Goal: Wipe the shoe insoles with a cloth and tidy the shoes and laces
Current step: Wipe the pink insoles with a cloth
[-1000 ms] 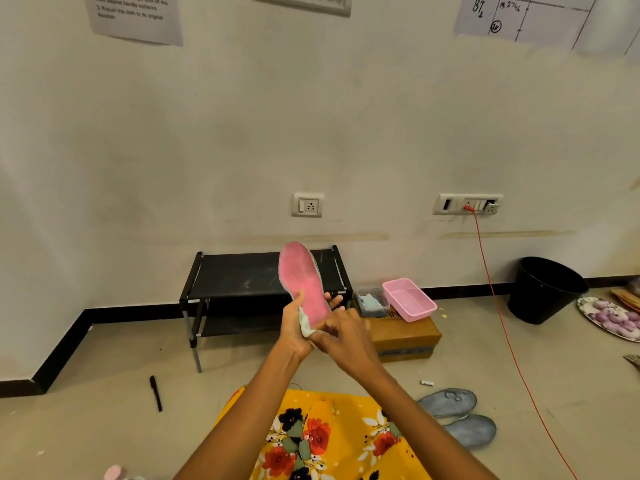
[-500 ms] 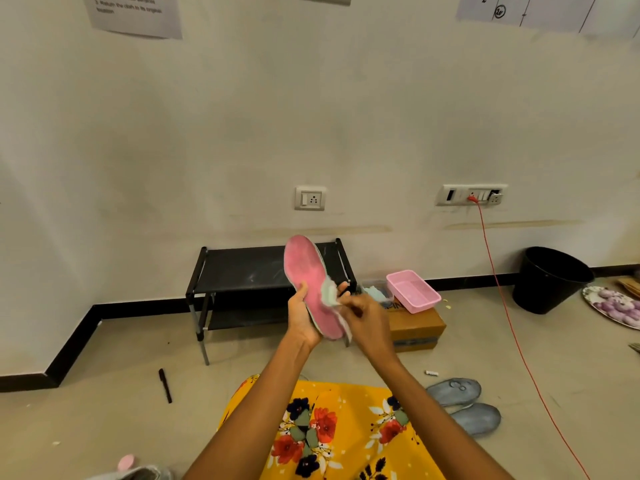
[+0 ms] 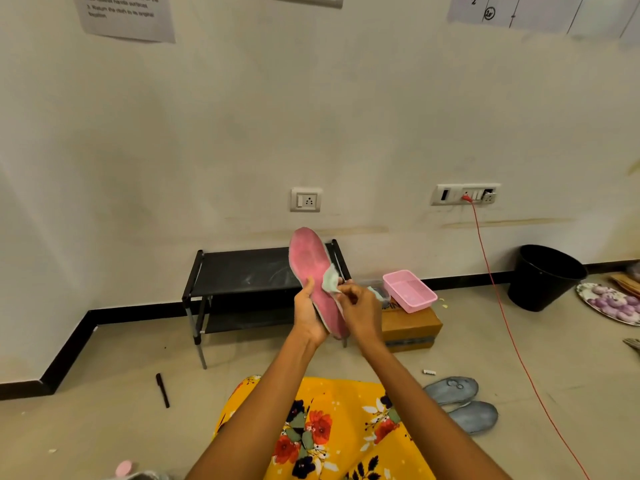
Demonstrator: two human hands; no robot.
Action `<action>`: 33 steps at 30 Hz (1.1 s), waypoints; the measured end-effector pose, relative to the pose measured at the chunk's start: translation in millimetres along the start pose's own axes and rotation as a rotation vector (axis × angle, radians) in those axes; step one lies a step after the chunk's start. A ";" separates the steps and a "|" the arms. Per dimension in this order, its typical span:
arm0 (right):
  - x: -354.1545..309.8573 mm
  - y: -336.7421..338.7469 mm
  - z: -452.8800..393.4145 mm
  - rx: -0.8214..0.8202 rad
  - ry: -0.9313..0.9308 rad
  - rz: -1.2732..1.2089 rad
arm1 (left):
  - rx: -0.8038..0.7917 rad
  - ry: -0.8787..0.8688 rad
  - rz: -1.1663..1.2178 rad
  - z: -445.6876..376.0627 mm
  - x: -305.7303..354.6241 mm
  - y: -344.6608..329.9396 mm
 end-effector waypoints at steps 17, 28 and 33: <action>15.3 14.8 -25.3 -0.126 0.075 0.137 | -0.088 0.098 -0.012 -59.7 -7.3 -24.9; 33.0 23.9 -92.8 -0.016 0.135 0.311 | -0.128 0.161 -0.113 -108.8 -17.5 -49.1; 63.0 33.1 -76.9 -0.272 0.112 0.262 | -0.181 0.231 -0.025 -134.5 -36.9 -28.8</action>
Point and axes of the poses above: each hand's wrist, its own z-axis away from the middle knuckle, its own y-axis out of the back of the hand, x = y × z, the point moved 2 cm from there along -z, towards the middle knuckle, and after that the axes turned 8 degrees about -z, right-handed, at the moved point
